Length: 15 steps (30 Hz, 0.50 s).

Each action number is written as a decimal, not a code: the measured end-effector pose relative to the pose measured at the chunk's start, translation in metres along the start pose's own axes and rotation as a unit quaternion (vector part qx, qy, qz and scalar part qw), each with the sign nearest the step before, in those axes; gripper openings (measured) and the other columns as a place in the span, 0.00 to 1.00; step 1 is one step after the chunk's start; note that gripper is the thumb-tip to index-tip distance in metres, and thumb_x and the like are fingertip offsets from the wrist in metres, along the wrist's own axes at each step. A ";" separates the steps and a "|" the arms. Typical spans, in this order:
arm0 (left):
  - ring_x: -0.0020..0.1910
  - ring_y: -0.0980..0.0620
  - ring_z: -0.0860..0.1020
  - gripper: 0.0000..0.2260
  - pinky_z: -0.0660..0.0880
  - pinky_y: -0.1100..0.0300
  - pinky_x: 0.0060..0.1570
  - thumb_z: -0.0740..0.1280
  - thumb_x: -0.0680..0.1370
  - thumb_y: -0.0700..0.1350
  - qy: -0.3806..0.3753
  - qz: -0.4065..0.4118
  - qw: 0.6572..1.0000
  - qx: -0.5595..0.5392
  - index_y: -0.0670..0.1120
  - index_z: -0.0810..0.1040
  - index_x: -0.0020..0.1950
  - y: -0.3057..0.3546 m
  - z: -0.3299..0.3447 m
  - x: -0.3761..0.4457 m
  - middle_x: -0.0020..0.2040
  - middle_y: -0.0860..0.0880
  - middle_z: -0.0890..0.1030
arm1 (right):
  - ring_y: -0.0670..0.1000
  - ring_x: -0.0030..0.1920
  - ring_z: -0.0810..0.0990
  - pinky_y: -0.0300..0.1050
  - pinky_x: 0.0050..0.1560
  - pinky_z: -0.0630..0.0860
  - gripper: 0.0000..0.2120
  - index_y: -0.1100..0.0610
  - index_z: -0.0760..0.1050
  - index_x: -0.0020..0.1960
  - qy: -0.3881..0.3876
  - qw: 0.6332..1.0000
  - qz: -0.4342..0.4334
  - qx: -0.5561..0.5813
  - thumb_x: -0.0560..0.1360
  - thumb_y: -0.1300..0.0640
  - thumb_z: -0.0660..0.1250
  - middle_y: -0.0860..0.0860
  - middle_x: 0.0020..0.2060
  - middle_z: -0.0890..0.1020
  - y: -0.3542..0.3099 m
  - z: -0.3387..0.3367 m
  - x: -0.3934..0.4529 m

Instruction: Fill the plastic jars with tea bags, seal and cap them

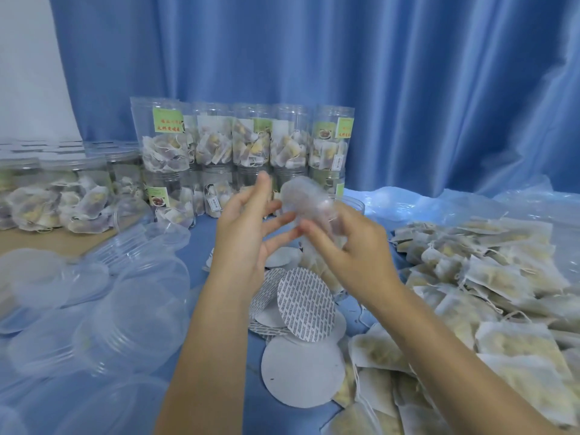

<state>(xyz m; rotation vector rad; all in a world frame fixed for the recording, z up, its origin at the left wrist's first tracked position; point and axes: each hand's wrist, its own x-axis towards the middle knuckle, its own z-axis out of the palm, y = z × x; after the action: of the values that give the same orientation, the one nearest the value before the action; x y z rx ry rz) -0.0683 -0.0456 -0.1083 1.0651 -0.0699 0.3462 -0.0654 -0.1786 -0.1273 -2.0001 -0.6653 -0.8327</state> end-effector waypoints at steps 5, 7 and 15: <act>0.45 0.50 0.84 0.11 0.81 0.57 0.38 0.72 0.71 0.47 -0.059 -0.022 0.991 0.117 0.47 0.80 0.53 -0.011 -0.010 0.001 0.46 0.49 0.85 | 0.48 0.45 0.84 0.41 0.39 0.81 0.15 0.57 0.73 0.59 -0.002 0.891 0.210 0.402 0.73 0.62 0.70 0.48 0.44 0.85 0.006 0.002 0.002; 0.43 0.49 0.84 0.10 0.81 0.56 0.37 0.71 0.72 0.42 -0.060 -0.018 0.996 0.071 0.46 0.81 0.52 -0.011 -0.008 -0.001 0.45 0.47 0.85 | 0.46 0.56 0.78 0.41 0.54 0.78 0.30 0.52 0.65 0.68 0.003 0.962 0.151 0.226 0.70 0.55 0.74 0.45 0.56 0.77 0.006 0.004 0.000; 0.43 0.50 0.81 0.18 0.80 0.52 0.46 0.70 0.66 0.52 -0.165 -0.057 0.984 -0.035 0.43 0.82 0.51 -0.013 0.007 -0.006 0.46 0.44 0.82 | 0.57 0.68 0.64 0.52 0.66 0.66 0.42 0.48 0.58 0.75 0.011 0.991 -0.012 -0.130 0.67 0.30 0.61 0.59 0.69 0.64 0.012 0.002 0.006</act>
<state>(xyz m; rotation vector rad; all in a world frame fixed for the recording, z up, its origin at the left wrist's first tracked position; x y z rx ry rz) -0.0695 -0.0584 -0.1172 1.0437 -0.3140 0.0603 -0.0523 -0.1824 -0.1293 -2.2148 -0.5920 -0.9975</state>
